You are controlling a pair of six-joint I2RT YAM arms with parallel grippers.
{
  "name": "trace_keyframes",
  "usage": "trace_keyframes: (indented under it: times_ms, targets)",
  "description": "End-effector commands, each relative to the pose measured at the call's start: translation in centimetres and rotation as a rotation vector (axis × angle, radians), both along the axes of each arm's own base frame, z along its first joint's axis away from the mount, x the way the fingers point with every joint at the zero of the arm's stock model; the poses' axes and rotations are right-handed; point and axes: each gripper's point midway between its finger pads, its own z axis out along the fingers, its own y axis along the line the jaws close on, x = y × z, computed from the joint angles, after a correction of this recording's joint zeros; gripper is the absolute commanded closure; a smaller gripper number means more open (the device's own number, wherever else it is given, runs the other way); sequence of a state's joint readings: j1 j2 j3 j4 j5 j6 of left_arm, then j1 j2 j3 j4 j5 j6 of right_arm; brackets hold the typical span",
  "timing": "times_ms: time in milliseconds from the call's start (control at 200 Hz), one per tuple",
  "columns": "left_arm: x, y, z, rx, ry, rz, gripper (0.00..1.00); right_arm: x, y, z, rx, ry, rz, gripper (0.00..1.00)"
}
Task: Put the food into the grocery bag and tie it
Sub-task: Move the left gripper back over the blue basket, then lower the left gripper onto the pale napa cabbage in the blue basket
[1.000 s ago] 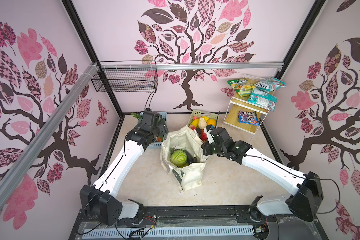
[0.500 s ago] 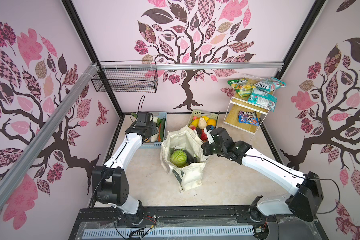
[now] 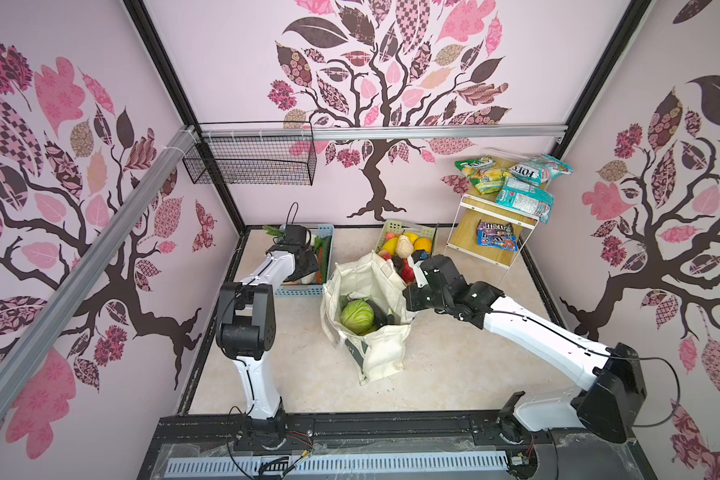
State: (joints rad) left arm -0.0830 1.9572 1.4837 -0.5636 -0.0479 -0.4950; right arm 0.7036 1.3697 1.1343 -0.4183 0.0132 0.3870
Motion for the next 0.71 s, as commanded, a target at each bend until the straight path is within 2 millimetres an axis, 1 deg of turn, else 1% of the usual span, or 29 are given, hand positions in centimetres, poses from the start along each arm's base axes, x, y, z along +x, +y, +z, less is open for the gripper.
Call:
trace_keyframes:
  times_ms: [0, 65, 180, 385, 545, 700]
  targets:
    - [2.0, 0.3, 0.7, 0.016, -0.035, -0.005, 0.39, 0.6, -0.3, 0.1, -0.035, -0.007, -0.015, 1.00]
    - [2.6, 0.3, 0.2, 0.018, -0.036, -0.009, 0.38, 0.7, -0.3, 0.1, -0.040, -0.008, -0.017, 1.00]
    - [3.5, 0.4, -0.4, 0.031, -0.031, -0.017, 0.33, 0.9, -0.2, -0.1, -0.044, -0.004, -0.014, 1.00]
    - [4.7, 1.0, -1.5, 0.041, -0.021, -0.010, 0.30, 1.1, 0.0, -0.5, -0.053, 0.004, -0.015, 1.00]
    - [5.2, 0.9, -2.5, 0.024, -0.007, -0.012, 0.29, 1.3, 0.1, -0.8, -0.061, 0.007, -0.014, 1.00]
    - [5.1, 0.9, -3.6, 0.013, 0.011, -0.007, 0.26, 1.4, 0.2, -0.9, -0.064, 0.009, -0.013, 1.00]
